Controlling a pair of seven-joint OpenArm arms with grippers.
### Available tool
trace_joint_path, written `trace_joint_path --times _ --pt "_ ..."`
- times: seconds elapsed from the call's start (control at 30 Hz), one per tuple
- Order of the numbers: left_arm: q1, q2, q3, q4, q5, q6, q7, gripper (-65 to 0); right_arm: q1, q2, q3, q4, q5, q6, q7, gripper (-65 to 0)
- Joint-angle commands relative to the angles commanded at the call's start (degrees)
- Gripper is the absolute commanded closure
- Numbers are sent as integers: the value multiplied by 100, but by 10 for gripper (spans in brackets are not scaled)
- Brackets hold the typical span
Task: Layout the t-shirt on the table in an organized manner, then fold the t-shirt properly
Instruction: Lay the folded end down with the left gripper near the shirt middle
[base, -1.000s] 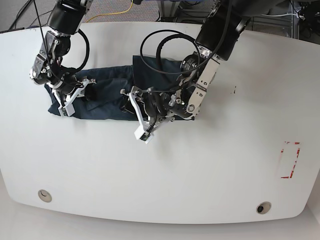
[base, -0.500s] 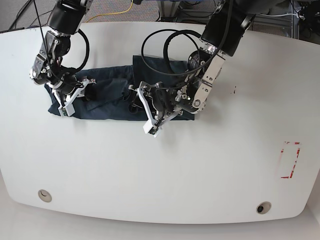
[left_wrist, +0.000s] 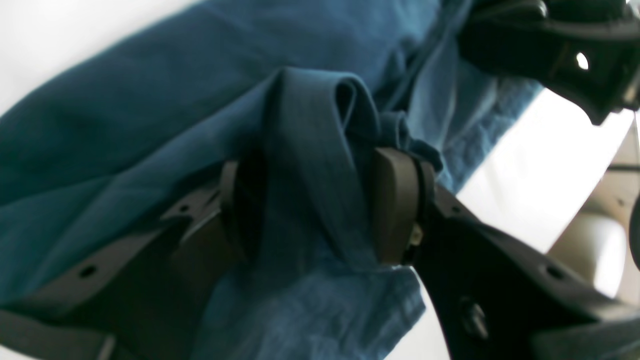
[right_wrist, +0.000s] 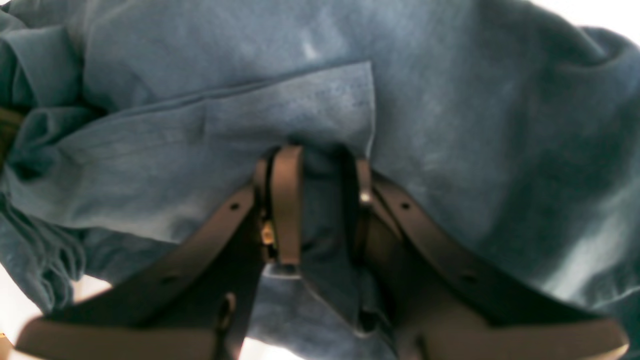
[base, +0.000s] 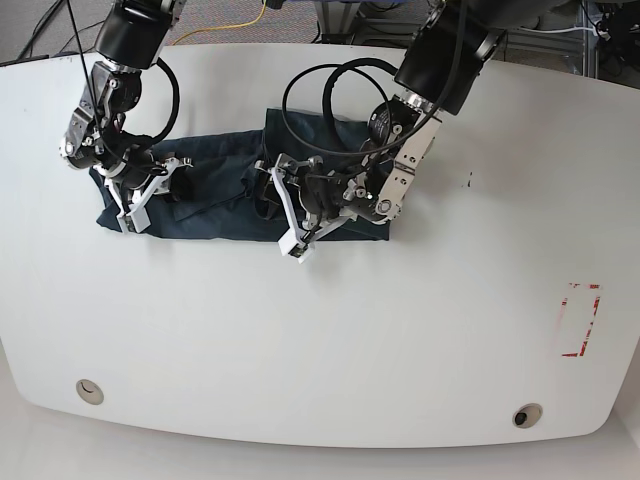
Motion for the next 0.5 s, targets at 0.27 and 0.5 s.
trace_joint_path --times 0.27,0.5 --pt "0 97 0 -18 0 -9 -193 -119 -9 0 0 0 0 0 0 -140" --pt "-9 97 0 -35 18 -167 -466 -49 -9 0 0 0 0 0 0 -140"
